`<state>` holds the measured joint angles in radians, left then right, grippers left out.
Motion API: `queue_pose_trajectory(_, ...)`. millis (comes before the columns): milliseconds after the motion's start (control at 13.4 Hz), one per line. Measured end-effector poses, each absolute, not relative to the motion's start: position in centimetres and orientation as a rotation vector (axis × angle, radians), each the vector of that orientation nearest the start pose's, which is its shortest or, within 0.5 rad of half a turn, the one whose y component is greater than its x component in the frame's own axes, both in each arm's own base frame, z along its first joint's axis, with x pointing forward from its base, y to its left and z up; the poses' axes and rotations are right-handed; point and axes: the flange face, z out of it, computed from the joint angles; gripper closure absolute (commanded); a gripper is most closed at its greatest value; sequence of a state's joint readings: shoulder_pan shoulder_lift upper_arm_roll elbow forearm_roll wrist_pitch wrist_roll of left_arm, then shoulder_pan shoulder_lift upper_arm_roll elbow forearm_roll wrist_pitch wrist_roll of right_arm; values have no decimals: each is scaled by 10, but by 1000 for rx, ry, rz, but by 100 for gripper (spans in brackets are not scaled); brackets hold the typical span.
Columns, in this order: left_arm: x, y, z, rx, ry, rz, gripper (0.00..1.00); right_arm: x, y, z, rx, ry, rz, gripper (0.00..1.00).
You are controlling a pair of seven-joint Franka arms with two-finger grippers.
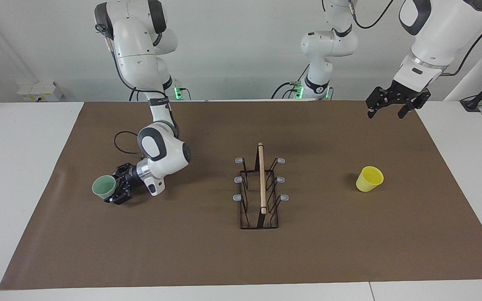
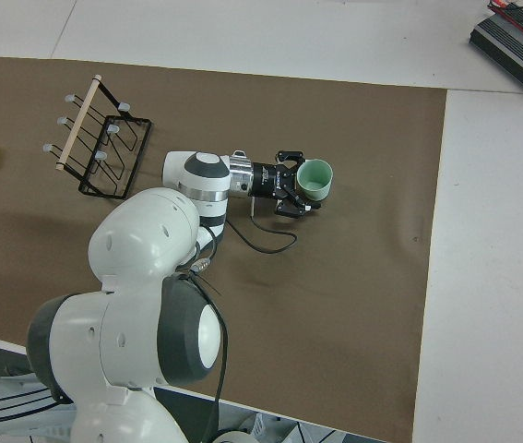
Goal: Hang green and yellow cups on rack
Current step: 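Grasp the pale green cup by its rim with the right gripper, then lift the green cup with the right gripper and carry it toward the rack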
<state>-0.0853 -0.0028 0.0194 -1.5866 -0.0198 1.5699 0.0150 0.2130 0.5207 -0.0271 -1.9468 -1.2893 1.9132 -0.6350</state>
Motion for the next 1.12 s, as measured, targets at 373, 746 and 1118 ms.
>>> queue_pose_trajectory(373, 552, -39, 619, -3158, 128, 23, 0, 595, 33, 211, 1363, 1562, -805, 100)
queue_pose_trajectory(746, 552, -39, 619, -3158, 128, 23, 0, 598, 36, 215, 1425, 1512, -750, 100)
queue_pose_trajectory(1118, 552, -39, 619, -3158, 128, 23, 0, 630, 78, 266, 1761, 1425, -588, 100)
